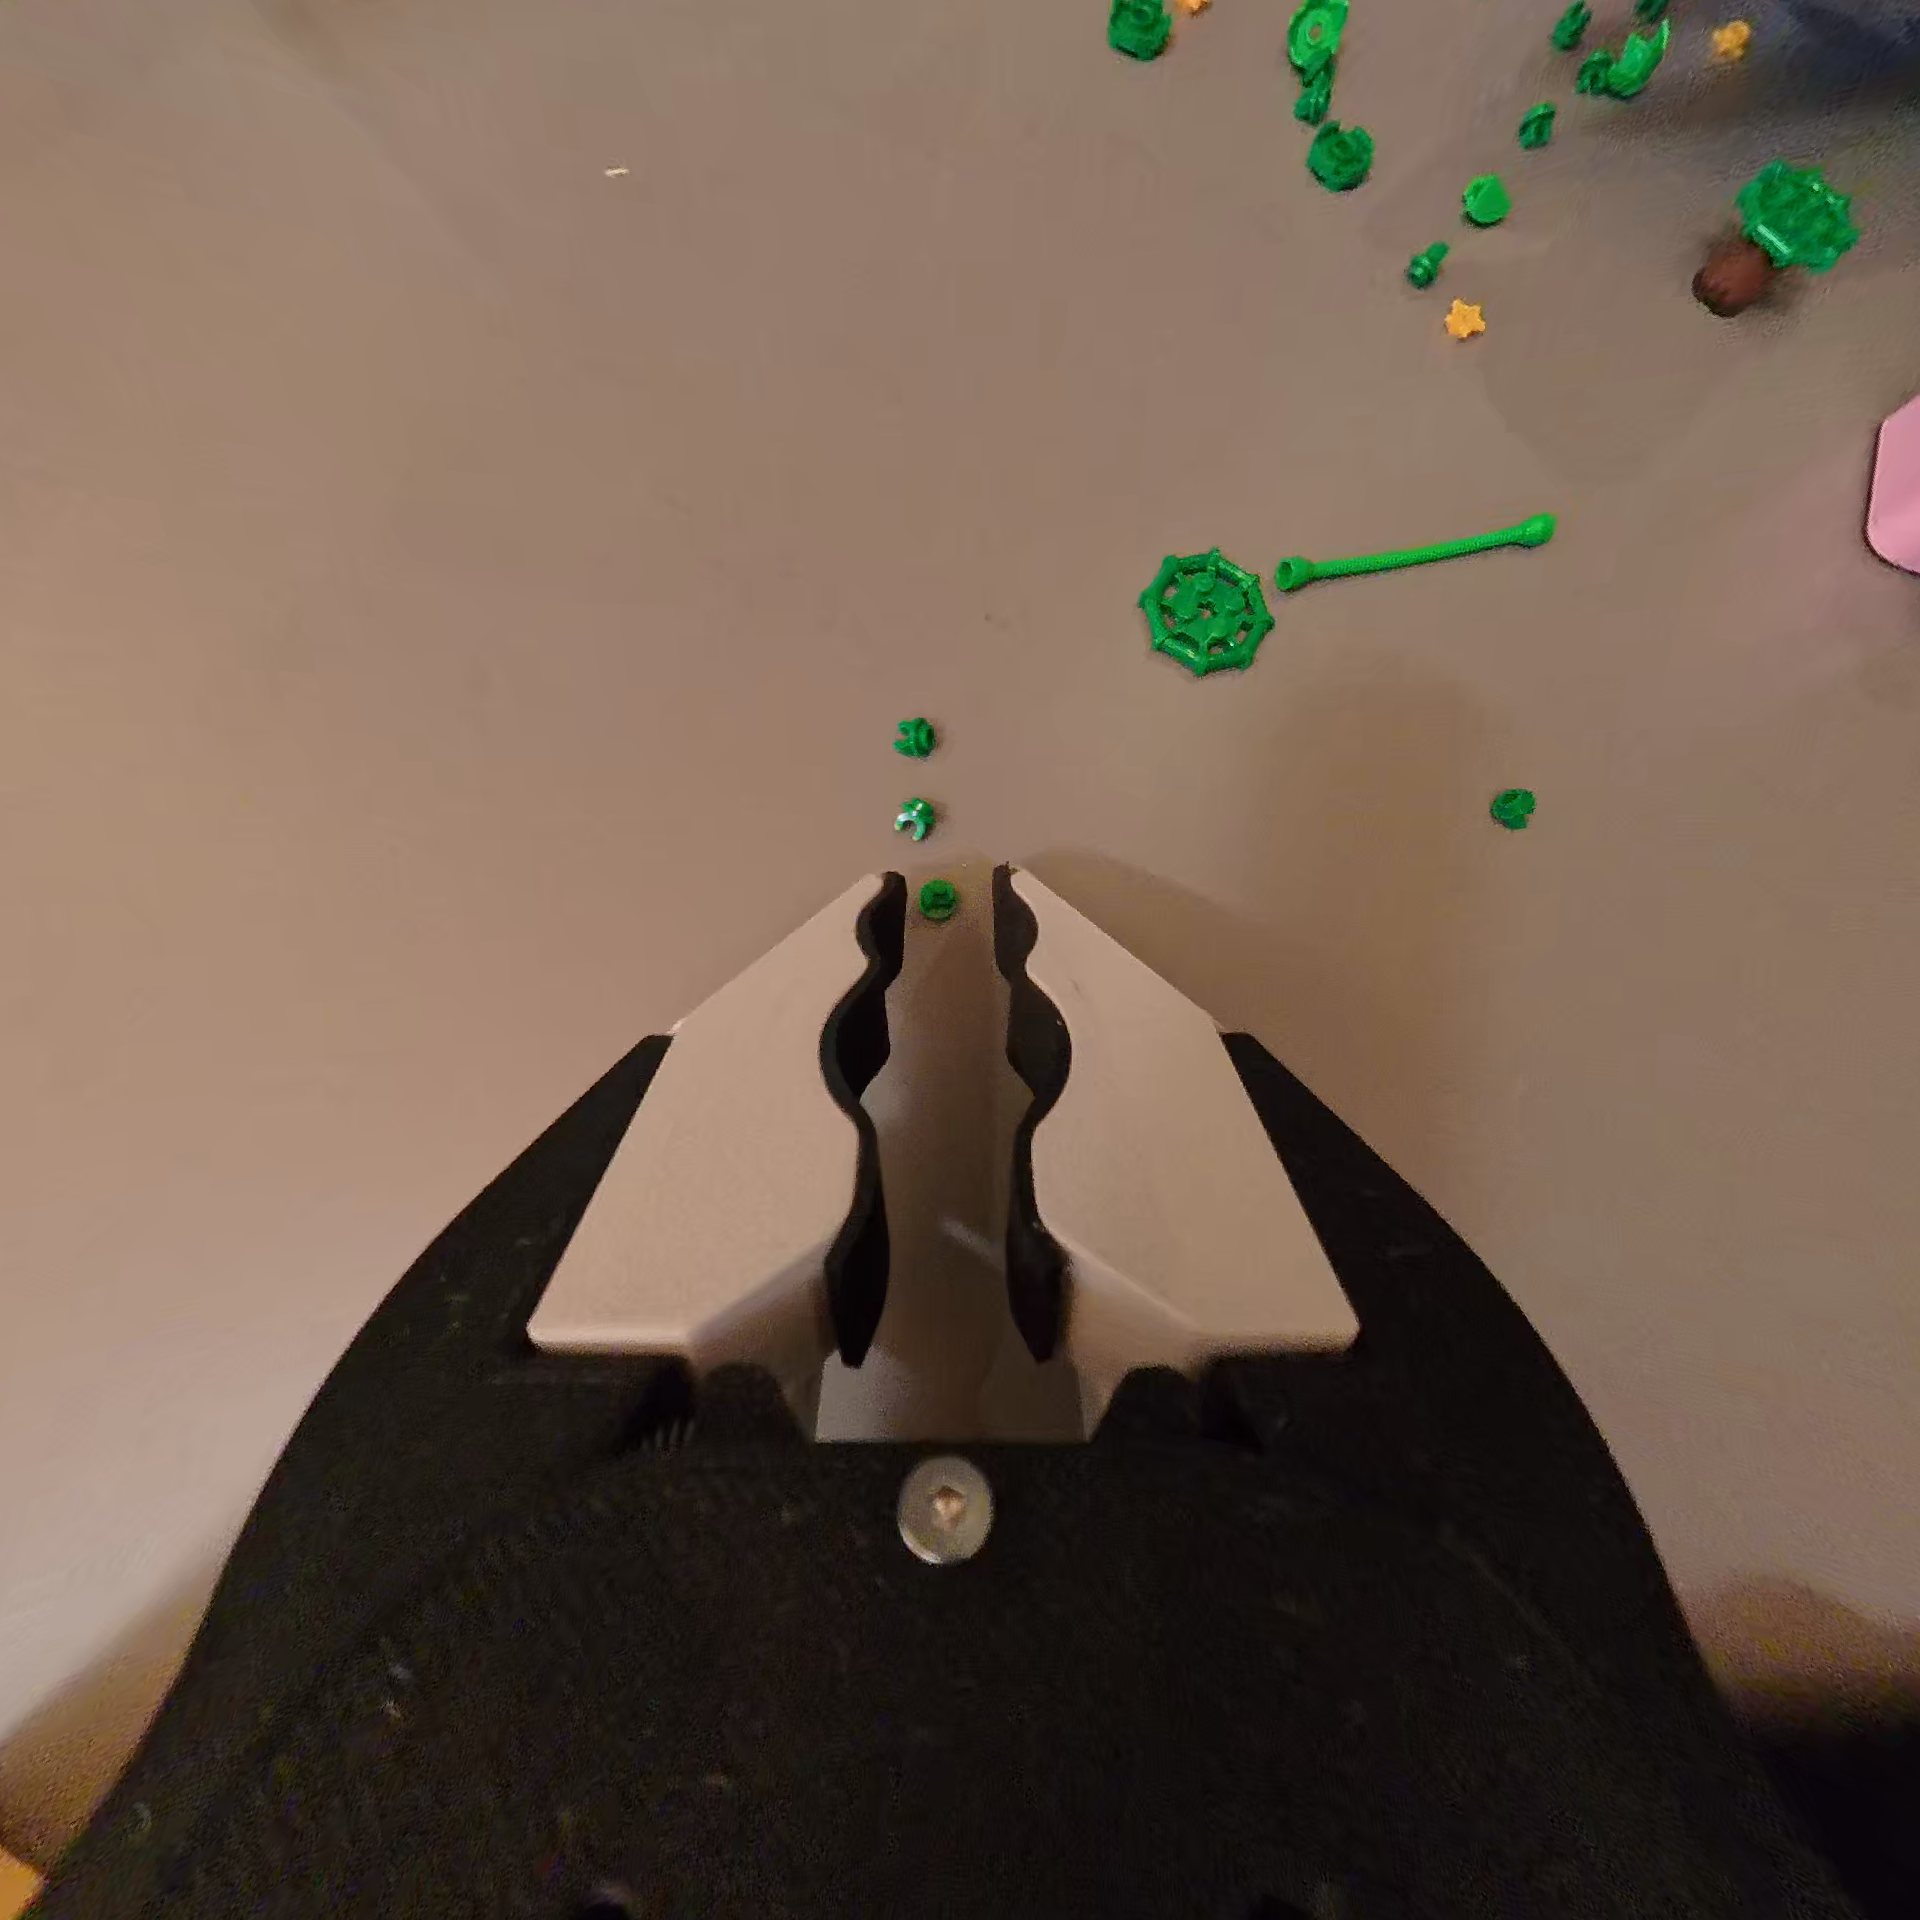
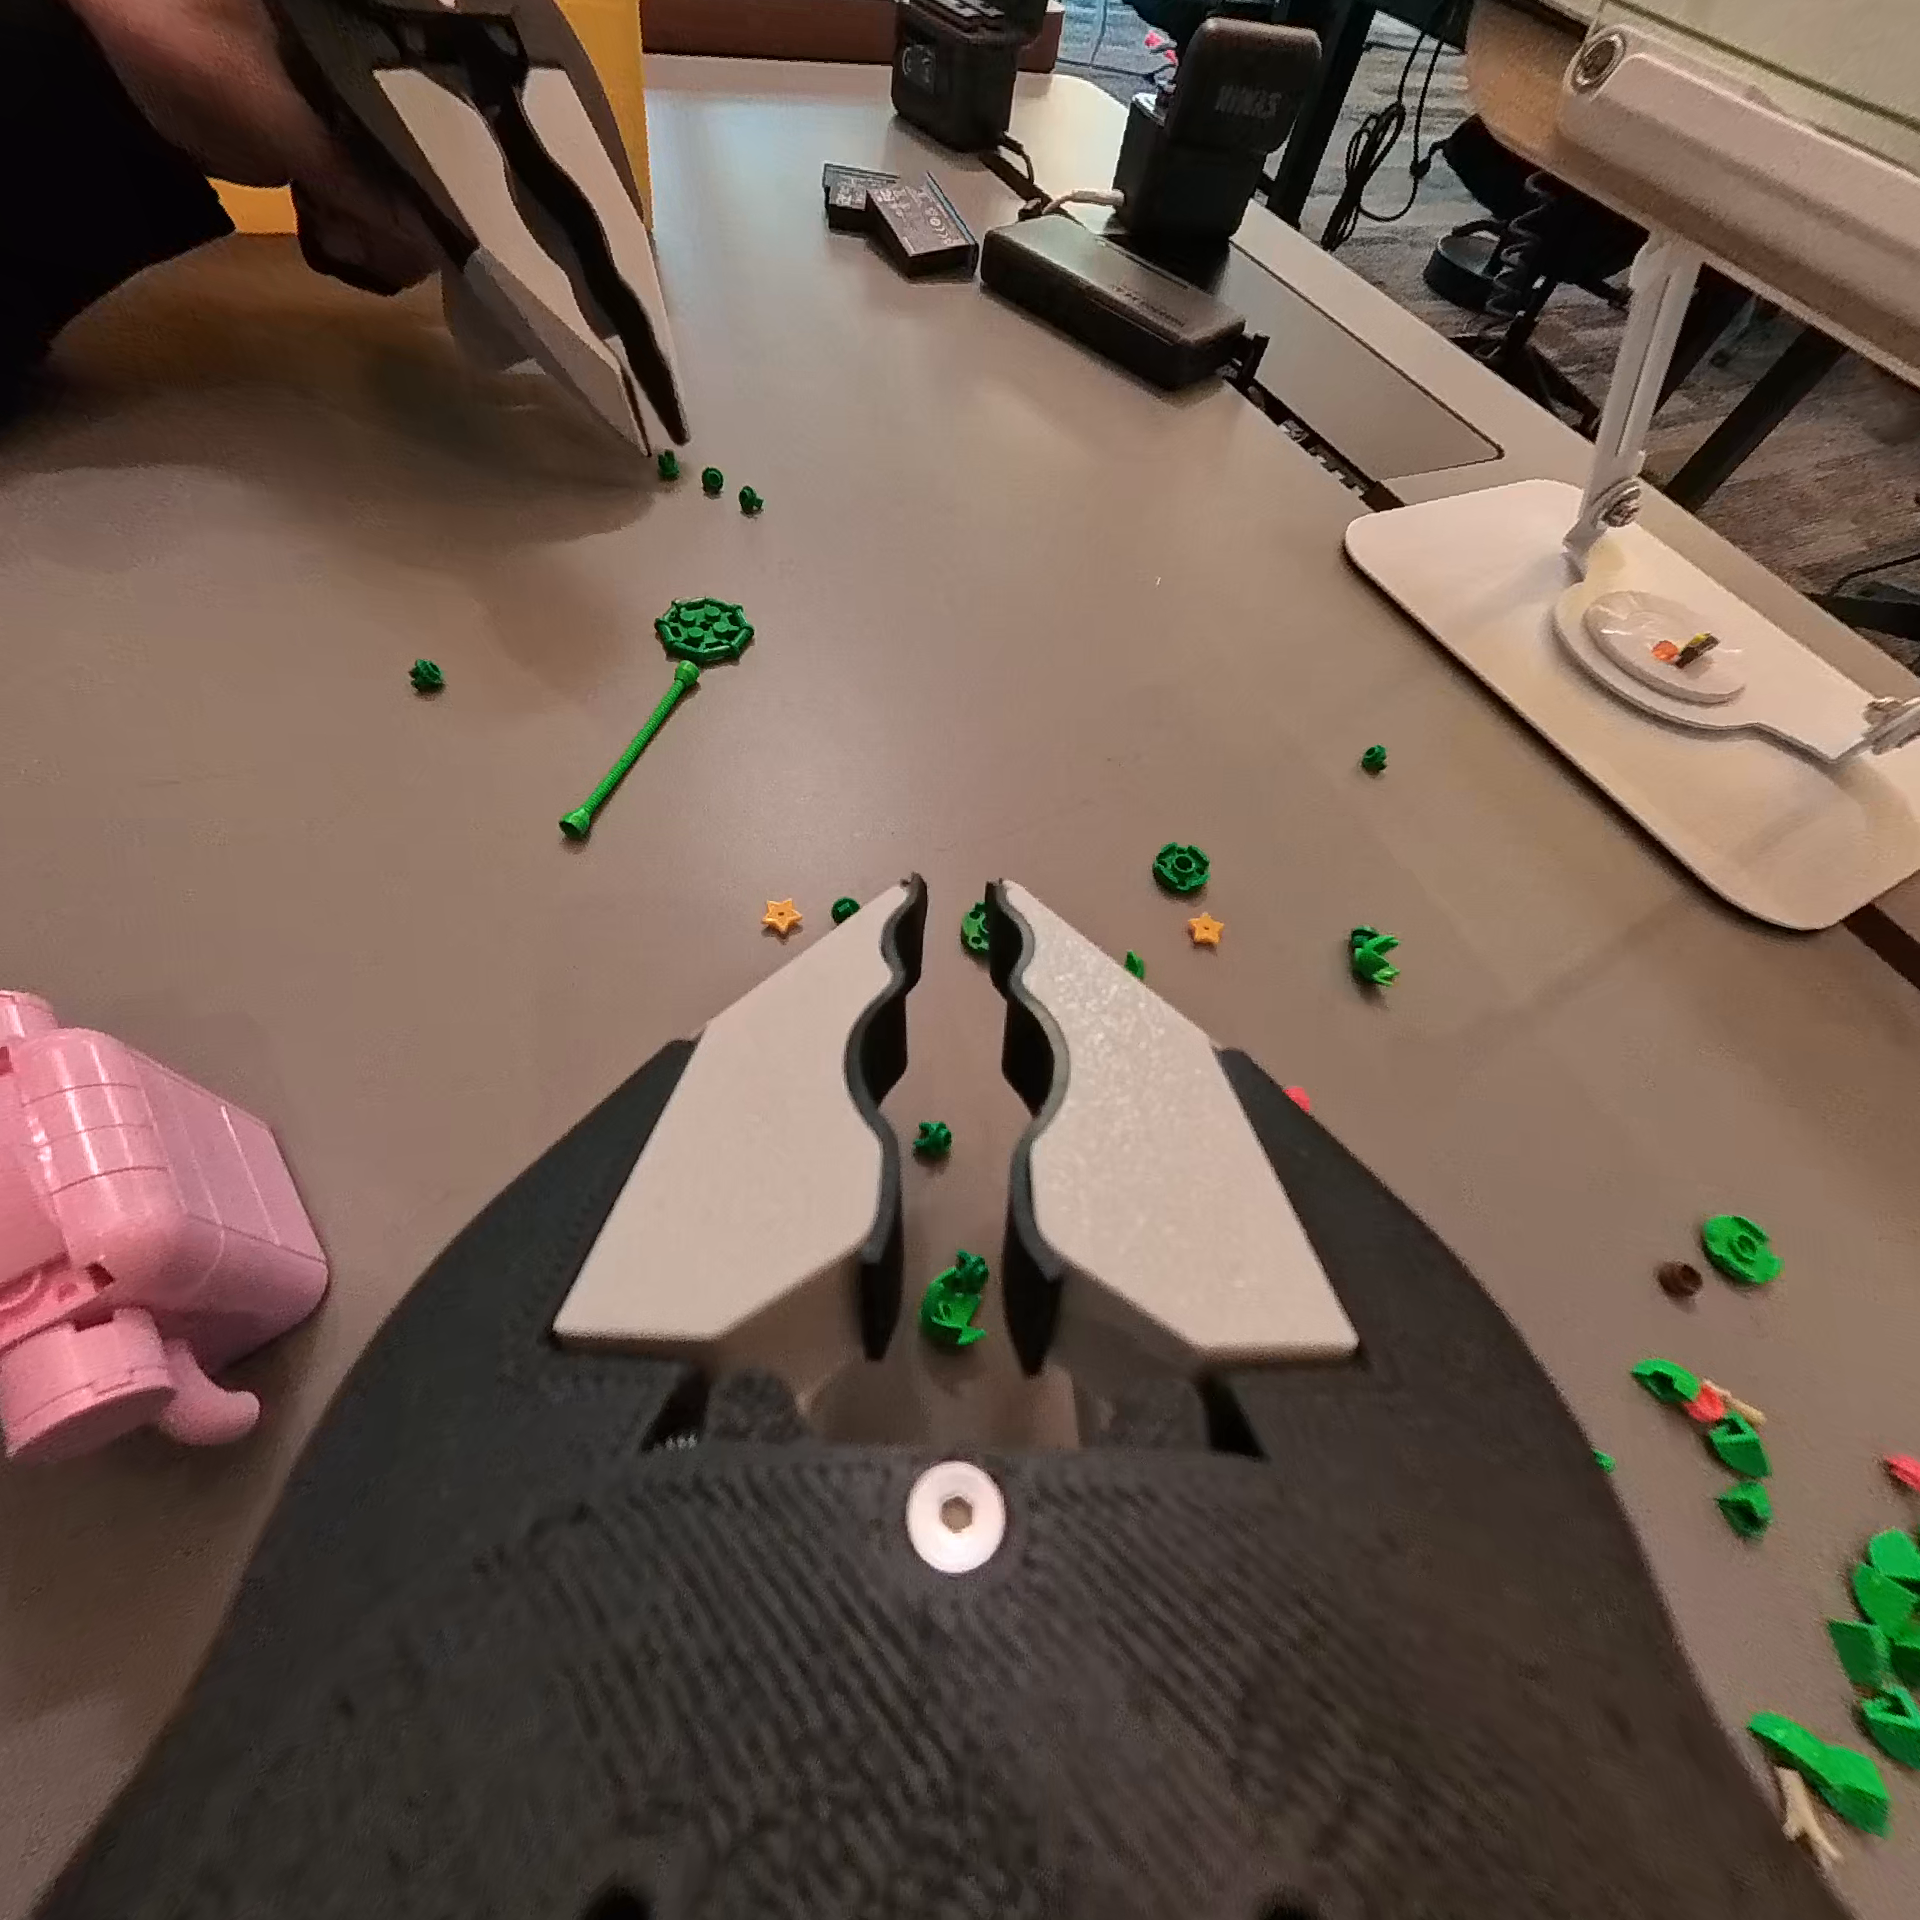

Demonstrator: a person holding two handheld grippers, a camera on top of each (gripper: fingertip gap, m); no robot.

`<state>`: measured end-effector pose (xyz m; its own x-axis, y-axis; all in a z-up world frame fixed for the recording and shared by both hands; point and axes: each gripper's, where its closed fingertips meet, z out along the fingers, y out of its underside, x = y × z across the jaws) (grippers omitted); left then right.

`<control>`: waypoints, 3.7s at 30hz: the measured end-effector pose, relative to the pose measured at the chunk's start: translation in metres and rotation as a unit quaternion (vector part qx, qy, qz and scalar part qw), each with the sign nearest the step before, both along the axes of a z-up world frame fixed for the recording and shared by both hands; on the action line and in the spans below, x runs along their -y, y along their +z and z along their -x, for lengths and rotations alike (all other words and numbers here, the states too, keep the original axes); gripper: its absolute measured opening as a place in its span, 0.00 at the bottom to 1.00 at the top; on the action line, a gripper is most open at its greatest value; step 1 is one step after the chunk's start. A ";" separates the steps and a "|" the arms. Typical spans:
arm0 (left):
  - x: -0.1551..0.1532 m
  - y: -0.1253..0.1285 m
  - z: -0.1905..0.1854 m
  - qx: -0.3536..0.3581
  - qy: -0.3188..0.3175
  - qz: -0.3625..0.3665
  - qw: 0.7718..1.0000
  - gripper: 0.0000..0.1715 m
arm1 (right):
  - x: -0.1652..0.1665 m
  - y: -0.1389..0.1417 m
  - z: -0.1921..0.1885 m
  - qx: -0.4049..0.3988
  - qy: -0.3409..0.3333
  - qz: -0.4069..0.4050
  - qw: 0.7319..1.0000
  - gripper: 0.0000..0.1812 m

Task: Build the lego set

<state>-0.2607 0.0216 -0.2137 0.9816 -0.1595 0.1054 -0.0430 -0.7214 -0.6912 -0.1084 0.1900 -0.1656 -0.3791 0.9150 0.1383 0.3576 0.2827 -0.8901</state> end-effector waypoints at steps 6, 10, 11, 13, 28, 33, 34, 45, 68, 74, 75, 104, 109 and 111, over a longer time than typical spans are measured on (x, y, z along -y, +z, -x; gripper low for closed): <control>0.001 -0.006 0.004 -0.007 0.012 0.017 1.000 0.02 | 0.000 0.000 0.000 0.000 0.000 -0.001 1.000 0.05; 0.001 -0.003 0.005 0.019 0.021 0.010 1.000 0.02 | 0.000 0.000 0.000 0.000 0.001 -0.001 1.000 0.05; 0.001 -0.001 0.003 0.028 0.019 0.007 0.999 0.02 | 0.001 0.000 0.000 0.000 0.001 -0.001 1.000 0.05; -0.001 0.004 -0.003 0.052 0.008 -0.006 0.999 0.02 | 0.001 0.000 0.000 -0.001 0.001 -0.003 1.000 0.05; 0.008 -0.008 0.001 0.038 0.003 0.020 0.999 0.03 | 0.005 0.003 0.000 -0.007 0.005 -0.014 1.000 0.05; 0.012 -0.008 0.006 0.036 0.010 0.020 0.999 0.03 | 0.006 0.002 0.000 -0.005 0.007 -0.019 1.000 0.05; 0.011 -0.008 0.004 0.036 0.008 0.018 0.999 0.04 | 0.006 0.002 0.000 -0.005 0.007 -0.019 1.000 0.05; 0.002 -0.005 -0.004 0.029 -0.001 0.012 1.000 0.03 | 0.006 0.000 0.000 -0.002 0.006 -0.019 1.000 0.05; 0.015 0.000 -0.005 0.066 -0.011 0.005 0.998 0.03 | 0.006 -0.001 0.000 -0.001 0.007 -0.025 1.000 0.05; 0.013 -0.005 -0.009 0.062 -0.017 0.016 0.998 0.05 | 0.006 -0.001 0.000 0.000 0.007 -0.025 1.000 0.05; 0.013 -0.005 -0.009 0.061 -0.017 0.016 0.998 0.05 | 0.006 -0.001 0.000 0.000 0.007 -0.025 1.000 0.05; 0.011 0.004 0.006 0.057 0.017 -0.013 0.998 0.06 | 0.007 0.000 0.000 -0.002 0.008 -0.031 1.000 0.05; 0.012 0.005 0.000 0.062 0.002 -0.014 0.998 0.06 | 0.007 -0.001 0.000 -0.001 0.008 -0.031 0.999 0.05; 0.012 0.001 0.000 0.055 0.002 -0.005 0.998 0.06 | 0.007 -0.001 0.000 -0.001 0.008 -0.032 0.999 0.05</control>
<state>-0.2609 0.0093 -0.2122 0.9646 -0.1574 0.2118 0.0366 -0.7150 -0.6982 -0.1082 0.1827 -0.1666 -0.3928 0.8984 0.1965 0.3512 0.3440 -0.8708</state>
